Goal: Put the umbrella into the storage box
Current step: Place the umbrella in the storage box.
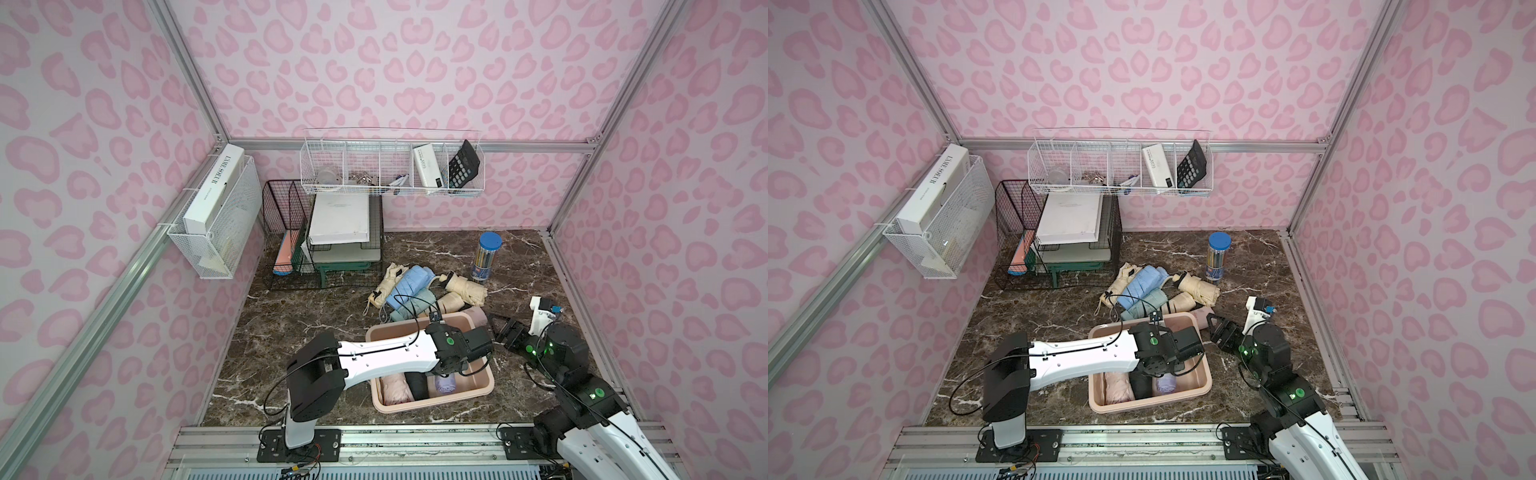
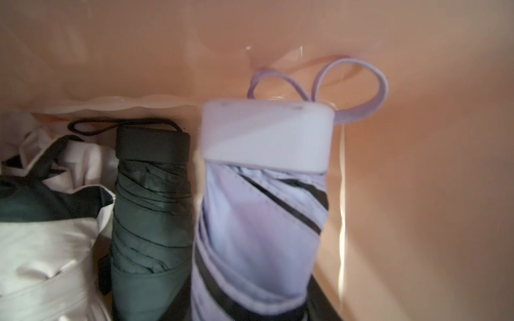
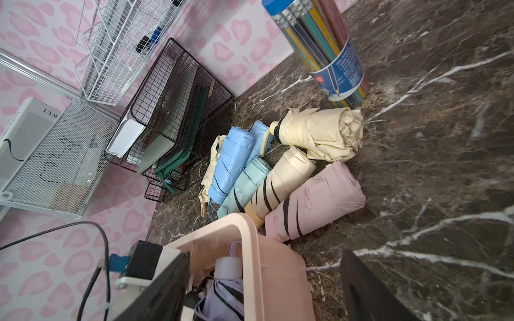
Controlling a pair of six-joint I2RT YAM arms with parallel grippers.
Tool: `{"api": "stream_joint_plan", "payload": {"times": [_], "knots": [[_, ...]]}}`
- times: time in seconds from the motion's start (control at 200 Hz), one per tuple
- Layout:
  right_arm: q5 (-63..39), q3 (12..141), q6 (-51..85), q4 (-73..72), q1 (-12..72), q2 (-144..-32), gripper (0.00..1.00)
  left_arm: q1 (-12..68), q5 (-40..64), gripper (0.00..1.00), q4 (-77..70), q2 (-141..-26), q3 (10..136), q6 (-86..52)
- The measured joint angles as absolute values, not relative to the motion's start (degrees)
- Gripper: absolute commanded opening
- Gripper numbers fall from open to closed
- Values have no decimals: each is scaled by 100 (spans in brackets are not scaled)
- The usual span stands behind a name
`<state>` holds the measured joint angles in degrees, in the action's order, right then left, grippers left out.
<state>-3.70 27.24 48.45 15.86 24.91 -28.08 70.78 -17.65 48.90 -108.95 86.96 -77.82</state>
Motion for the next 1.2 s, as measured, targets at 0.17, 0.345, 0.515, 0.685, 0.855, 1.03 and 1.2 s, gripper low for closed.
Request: {"api": "stream_joint_plan", "payload": {"times": [0.17,0.345,0.515,0.685,0.855,1.03,1.2], "knots": [[-285,2976,4560,1750,2484,-2936,77,7078,-1955,14,4921,-11194,8715,-7789],[-152,3131,4407,1846,2473,-2958,77,7078,-2093,22,4998,-11474,8720,-7935],[-97,3190,4327,1918,2469,-3022,77,7039,-2143,34,5061,-11618,8711,-8003],[-73,3190,4313,1949,2469,-3055,77,6987,-2150,53,5033,-11616,8619,-8062],[-73,3190,4292,1988,2464,-3059,77,6995,-2198,64,5019,-11249,8466,-8060],[-99,3190,4248,2047,2464,-3155,78,7048,-2279,72,5017,-10737,8381,-8060],[-322,3190,4145,2034,2464,-3428,78,7078,-2338,75,4943,-10219,8154,-8058]]}}
